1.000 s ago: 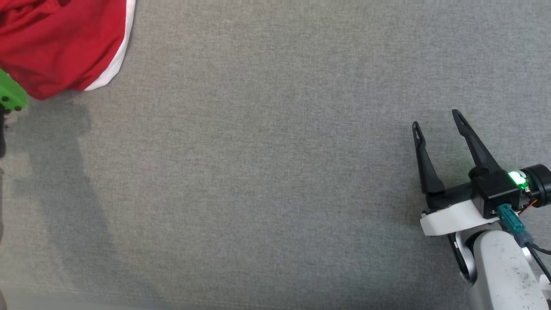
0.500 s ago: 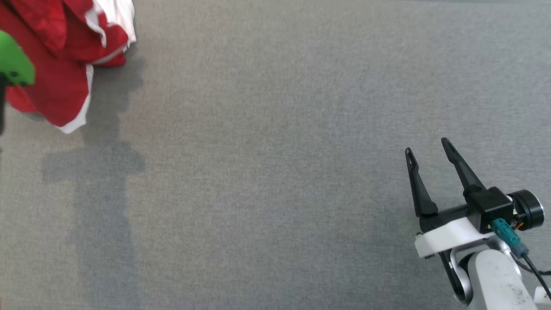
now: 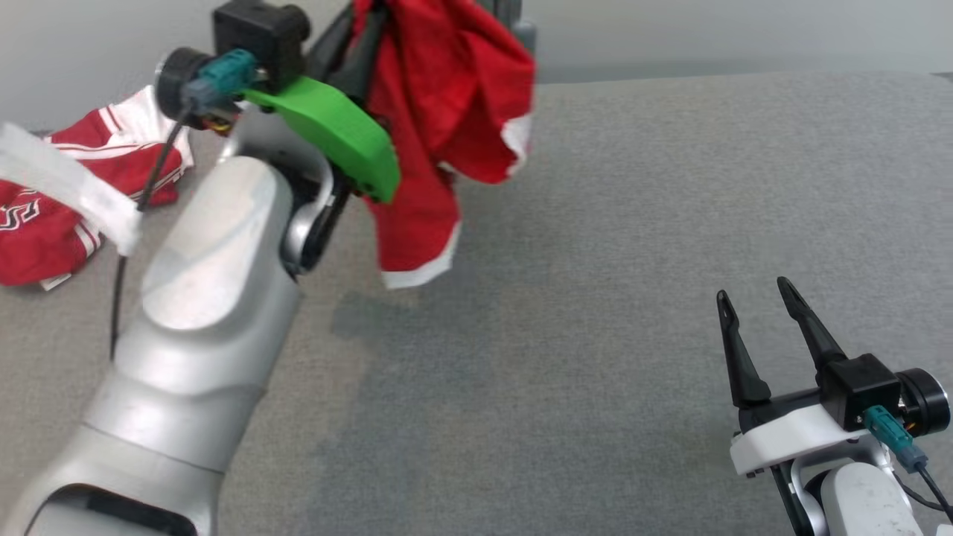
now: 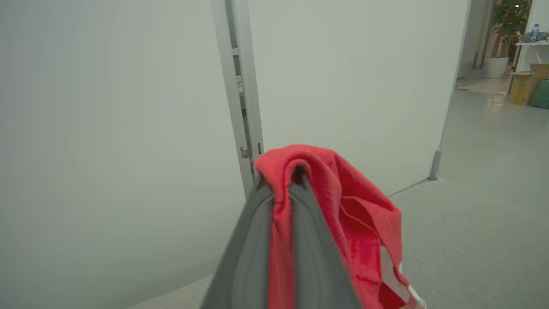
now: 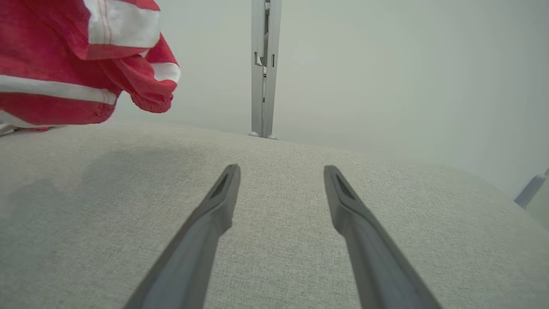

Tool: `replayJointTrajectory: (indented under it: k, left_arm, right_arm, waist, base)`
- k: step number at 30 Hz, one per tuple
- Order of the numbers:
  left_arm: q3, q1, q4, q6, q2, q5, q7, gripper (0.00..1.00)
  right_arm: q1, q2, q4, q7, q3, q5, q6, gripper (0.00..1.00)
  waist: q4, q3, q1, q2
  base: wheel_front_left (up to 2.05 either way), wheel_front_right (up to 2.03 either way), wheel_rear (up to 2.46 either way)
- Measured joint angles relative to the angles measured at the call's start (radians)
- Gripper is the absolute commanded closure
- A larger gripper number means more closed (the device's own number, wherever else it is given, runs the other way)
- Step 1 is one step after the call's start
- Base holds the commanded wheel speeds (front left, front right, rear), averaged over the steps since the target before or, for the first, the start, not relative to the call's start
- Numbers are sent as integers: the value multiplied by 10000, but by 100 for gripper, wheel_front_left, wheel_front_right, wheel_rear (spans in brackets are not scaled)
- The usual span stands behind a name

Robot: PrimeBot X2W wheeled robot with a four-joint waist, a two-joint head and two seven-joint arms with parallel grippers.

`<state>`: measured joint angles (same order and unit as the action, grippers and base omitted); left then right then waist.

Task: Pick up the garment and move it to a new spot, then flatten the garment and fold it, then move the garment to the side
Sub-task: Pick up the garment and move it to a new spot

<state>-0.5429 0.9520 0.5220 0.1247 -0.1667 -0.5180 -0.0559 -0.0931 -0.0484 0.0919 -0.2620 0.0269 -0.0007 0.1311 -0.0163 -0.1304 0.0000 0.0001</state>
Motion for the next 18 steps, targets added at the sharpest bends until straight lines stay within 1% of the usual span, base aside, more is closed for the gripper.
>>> replayJointTrajectory:
  k: [2,5,9,12,14,18]
  left_arm:
    - [-332,-13,-163,29,424,-161,-196,100]
    - [-775,-125,-290,38,853,-537,-504,100]
    - [-1618,-423,-167,42,1104,-1080,-907,100]
    - [-2261,-559,389,42,1129,-1168,-1373,100]
    - [-2592,-670,947,44,1011,-1168,-1528,100]
    - [-2911,-707,1948,46,366,-1241,-1839,100]
  right_arm:
    - [-8,0,-17,0,19,0,0,0]
    - [-48,-2,-19,0,46,4,0,0]
    - [-219,0,-79,0,59,2,0,0]
    - [-411,0,-148,0,82,4,0,0]
    - [-536,0,-176,-2,155,0,0,0]
    - [-729,0,-155,-2,244,-6,0,0]
  waist:
    - [209,26,0,0]
    - [471,-31,0,0]
    - [689,-328,0,0]
    - [811,-703,0,0]
    - [876,-950,0,0]
    - [996,-1461,0,-1]
  base:
    - [0,0,0]
    - [0,0,0]
    - [0,0,0]
    - [0,0,0]
    - [0,0,0]
    - [0,0,0]
